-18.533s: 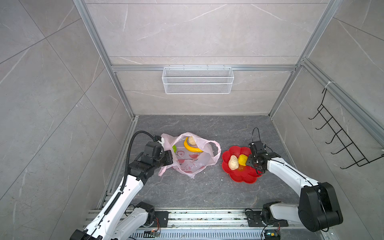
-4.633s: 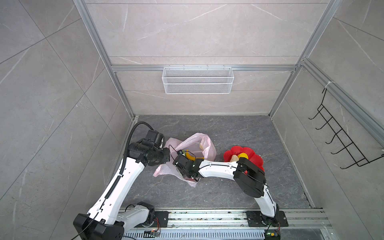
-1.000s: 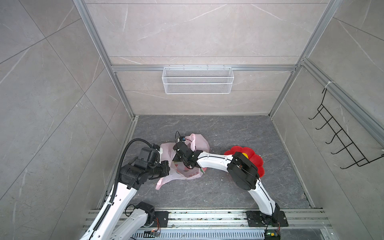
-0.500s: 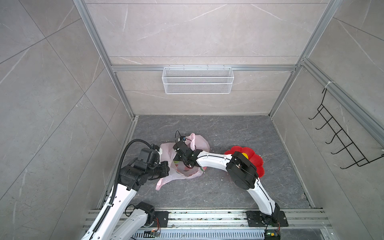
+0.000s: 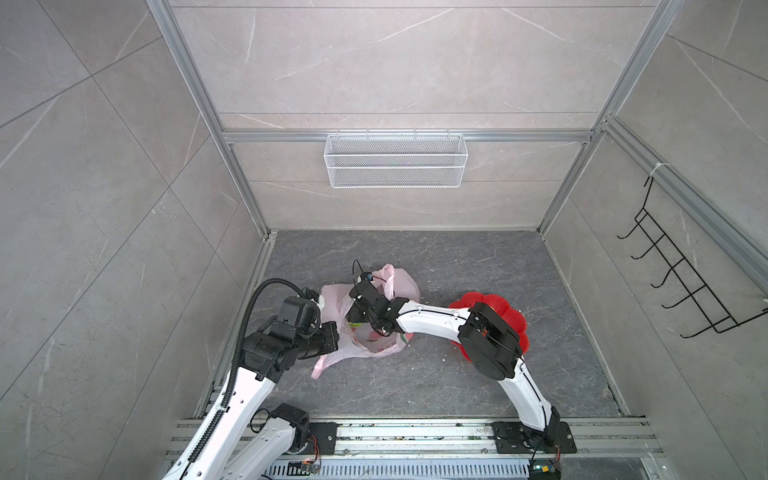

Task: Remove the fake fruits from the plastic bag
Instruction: 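Close the right gripper on the green fruit inside the bag, then lift the green fruit out of the bag toward the red plate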

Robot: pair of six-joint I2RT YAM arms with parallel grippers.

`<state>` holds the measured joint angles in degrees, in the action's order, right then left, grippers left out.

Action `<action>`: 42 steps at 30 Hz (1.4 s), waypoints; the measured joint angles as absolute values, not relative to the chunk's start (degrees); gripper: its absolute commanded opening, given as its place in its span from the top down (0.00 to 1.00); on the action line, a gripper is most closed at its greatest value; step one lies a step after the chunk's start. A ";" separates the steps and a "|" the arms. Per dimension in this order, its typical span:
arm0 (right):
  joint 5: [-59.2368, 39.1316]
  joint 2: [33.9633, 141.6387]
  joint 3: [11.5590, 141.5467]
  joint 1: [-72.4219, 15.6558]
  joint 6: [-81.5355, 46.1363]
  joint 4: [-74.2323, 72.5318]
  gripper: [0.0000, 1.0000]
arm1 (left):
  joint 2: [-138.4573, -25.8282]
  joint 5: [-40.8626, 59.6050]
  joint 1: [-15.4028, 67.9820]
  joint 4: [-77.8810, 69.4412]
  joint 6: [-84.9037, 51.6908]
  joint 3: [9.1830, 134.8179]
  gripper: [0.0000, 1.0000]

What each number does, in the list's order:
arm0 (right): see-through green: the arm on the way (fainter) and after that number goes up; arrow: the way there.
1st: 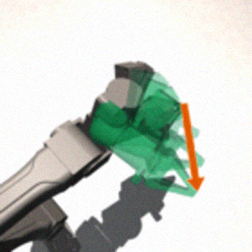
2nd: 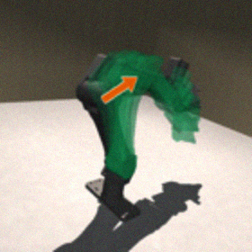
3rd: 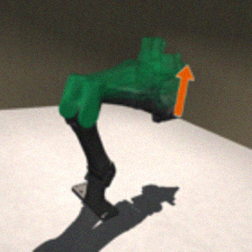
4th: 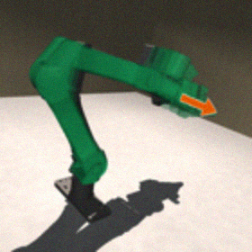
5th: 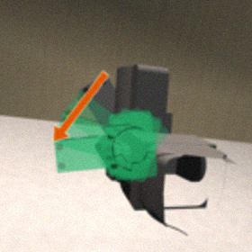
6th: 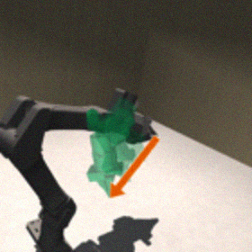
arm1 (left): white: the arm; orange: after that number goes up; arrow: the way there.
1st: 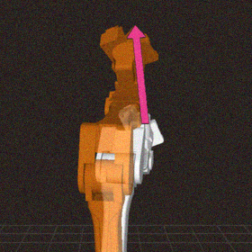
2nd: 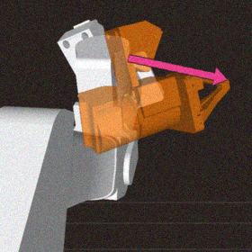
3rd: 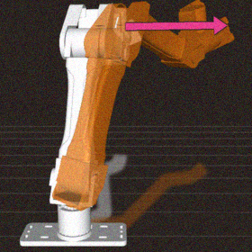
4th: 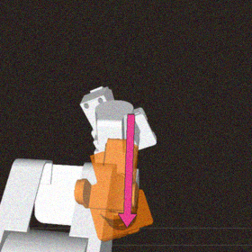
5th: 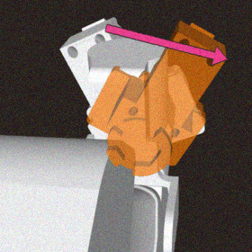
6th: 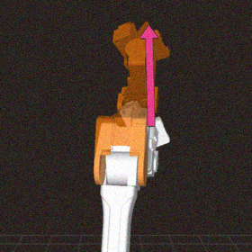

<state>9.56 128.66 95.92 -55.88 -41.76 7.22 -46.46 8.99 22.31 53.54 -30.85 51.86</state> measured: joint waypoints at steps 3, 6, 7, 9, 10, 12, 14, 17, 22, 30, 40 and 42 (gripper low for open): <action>9.52 128.11 95.85 -55.83 -41.10 7.49 0.67 | -46.46 8.95 22.31 53.52 -30.89 51.83 1.00; 9.32 127.68 95.61 -55.83 -40.56 7.53 0.67 | -46.46 8.91 22.31 53.52 -30.92 51.83 1.00; 9.30 127.48 95.39 -55.83 -40.38 7.64 0.67 | -46.46 8.88 22.31 53.52 -30.92 51.83 1.00; 9.30 127.04 94.94 -55.83 -39.94 8.10 0.68 | -46.46 8.88 22.31 53.52 -30.92 51.81 1.00; 9.32 126.78 94.70 -55.83 -39.59 8.43 0.68 | -46.46 8.88 22.31 53.49 -30.92 51.81 1.00; 9.32 126.15 94.21 -55.83 -38.96 9.10 0.68 | -46.48 8.86 22.31 53.45 -30.92 51.77 1.00; 9.32 125.36 93.71 -55.83 -38.26 9.69 0.68 | -46.52 8.71 22.31 53.23 -30.92 51.55 1.00; 9.32 123.37 92.86 -55.83 -36.97 11.25 0.68 | -47.13 8.14 22.31 52.60 -30.96 51.46 1.00; 9.28 118.65 91.72 -55.83 -34.48 13.93 0.68 | -49.39 6.46 22.31 50.06 -31.77 51.48 1.00; 6.98 112.77 91.57 -55.83 -30.87 18.17 0.69 | -54.96 4.14 22.31 43.79 -32.82 54.94 1.00; 4.84 109.10 91.33 -55.83 -27.38 21.63 0.69 | -58.76 1.56 22.31 36.53 -33.12 58.17 1.00; 4.84 108.90 91.39 -55.83 -26.92 22.24 0.70 | -58.96 1.52 22.31 36.03 -33.28 58.17 1.00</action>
<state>4.84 108.90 91.39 -55.83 -26.92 22.24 -58.96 1.52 22.31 36.03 -33.28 58.17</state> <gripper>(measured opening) 0.583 0.046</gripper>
